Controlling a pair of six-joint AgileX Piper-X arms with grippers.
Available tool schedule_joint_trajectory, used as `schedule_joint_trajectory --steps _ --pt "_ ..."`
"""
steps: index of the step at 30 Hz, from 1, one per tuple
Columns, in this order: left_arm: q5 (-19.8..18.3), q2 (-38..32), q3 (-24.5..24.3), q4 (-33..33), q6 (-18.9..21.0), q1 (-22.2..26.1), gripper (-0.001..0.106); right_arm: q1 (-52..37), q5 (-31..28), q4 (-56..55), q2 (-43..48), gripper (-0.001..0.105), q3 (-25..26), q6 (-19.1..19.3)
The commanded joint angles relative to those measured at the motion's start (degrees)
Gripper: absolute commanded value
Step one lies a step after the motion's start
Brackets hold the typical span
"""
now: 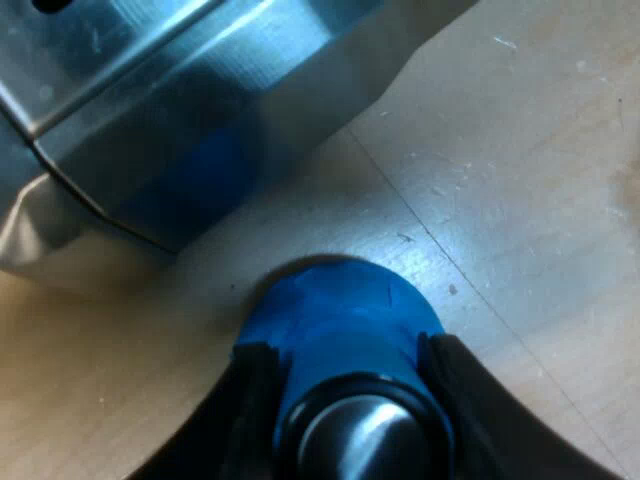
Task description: Grind coffee beans and then tamp
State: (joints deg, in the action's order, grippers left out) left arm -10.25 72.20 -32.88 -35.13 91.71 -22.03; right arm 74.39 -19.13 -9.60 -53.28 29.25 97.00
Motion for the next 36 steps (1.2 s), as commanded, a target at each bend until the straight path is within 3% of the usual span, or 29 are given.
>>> schedule_joint_trajectory --steps 1,3,5,7,8,9,12,17,25,31,32,36 --pt "0.1 0.0 0.6 -0.6 0.6 -0.1 0.0 -0.1 0.5 0.9 0.2 0.068 0.2 0.9" --pt "0.1 0.0 0.6 -0.8 0.6 -0.1 0.004 -0.1 0.5 0.9 0.2 0.068 0.2 0.9" --pt "0.1 0.0 0.6 -0.8 0.6 -0.1 0.016 -0.1 0.5 0.9 0.2 0.068 0.2 0.9" --pt "0.1 0.0 0.6 -0.8 0.6 -0.1 0.022 -0.1 0.5 0.9 0.2 0.068 0.2 0.9" --pt "0.1 0.0 0.6 -1.1 0.8 -0.1 0.032 -0.1 0.5 0.9 0.2 0.068 0.2 0.9" --pt "-1.1 0.0 0.6 -1.4 0.8 -0.1 0.059 -0.1 0.5 0.9 0.2 0.068 0.2 0.9" --pt "-1.2 0.0 0.5 -2.2 1.6 -0.1 0.09 -0.1 0.5 0.9 0.2 0.068 0.2 0.5" --pt "-2.0 0.0 -0.2 -4.0 1.9 -0.1 0.101 -0.1 0.6 0.7 0.2 0.068 0.2 -1.8" --pt "-2.0 -8.9 -4.9 -9.6 1.9 -0.1 0.101 -0.1 1.9 -0.7 0.2 0.068 1.4 -1.9" --pt "-1.4 -18.1 -7.3 -13.6 2.3 -0.1 0.101 -0.1 2.1 -7.7 0.2 0.068 5.4 -1.9" --pt "-1.0 -22.0 -9.0 -16.1 2.3 -0.1 0.101 -0.1 2.5 -10.3 0.2 0.068 6.9 -1.9" --pt "-0.7 -26.9 -11.7 -19.6 2.3 -0.1 0.101 -0.1 3.6 -17.3 0.2 0.068 12.2 -1.9"
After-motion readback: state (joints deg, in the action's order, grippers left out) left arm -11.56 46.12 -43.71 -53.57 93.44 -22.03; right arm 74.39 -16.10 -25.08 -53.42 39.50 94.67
